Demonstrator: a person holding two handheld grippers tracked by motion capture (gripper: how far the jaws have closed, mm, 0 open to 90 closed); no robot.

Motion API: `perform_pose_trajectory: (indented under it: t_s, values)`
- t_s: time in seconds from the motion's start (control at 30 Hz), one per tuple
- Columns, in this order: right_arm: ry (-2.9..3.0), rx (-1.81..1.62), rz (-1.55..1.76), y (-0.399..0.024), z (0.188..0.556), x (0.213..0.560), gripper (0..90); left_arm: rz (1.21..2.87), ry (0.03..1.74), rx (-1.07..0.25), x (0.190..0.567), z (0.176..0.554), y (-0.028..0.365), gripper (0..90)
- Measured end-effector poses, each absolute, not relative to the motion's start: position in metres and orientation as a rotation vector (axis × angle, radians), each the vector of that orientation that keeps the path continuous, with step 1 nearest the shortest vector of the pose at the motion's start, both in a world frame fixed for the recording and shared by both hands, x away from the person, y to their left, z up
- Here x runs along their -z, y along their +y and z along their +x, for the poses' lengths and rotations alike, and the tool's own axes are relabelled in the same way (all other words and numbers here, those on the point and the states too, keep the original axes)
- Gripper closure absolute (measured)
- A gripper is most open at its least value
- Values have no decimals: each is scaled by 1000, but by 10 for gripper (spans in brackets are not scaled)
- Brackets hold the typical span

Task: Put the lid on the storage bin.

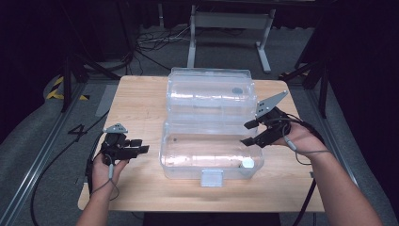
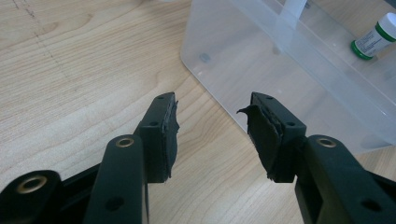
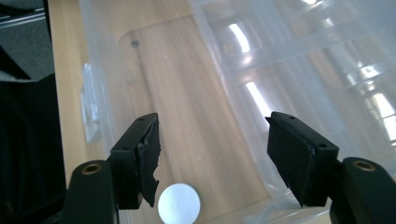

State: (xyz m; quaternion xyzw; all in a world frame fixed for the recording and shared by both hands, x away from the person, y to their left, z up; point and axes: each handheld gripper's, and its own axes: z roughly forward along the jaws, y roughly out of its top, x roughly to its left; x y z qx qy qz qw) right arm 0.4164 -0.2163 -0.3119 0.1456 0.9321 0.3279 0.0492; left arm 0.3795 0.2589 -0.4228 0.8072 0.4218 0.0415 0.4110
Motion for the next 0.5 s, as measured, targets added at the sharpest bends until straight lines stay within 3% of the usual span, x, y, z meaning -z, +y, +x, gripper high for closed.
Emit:
perform_pose_trajectory:
  t_s: [0.5]
  values:
    - [2689,-1116,517,-205,437,290,344,2026,1070,-109,423,374,261,514]
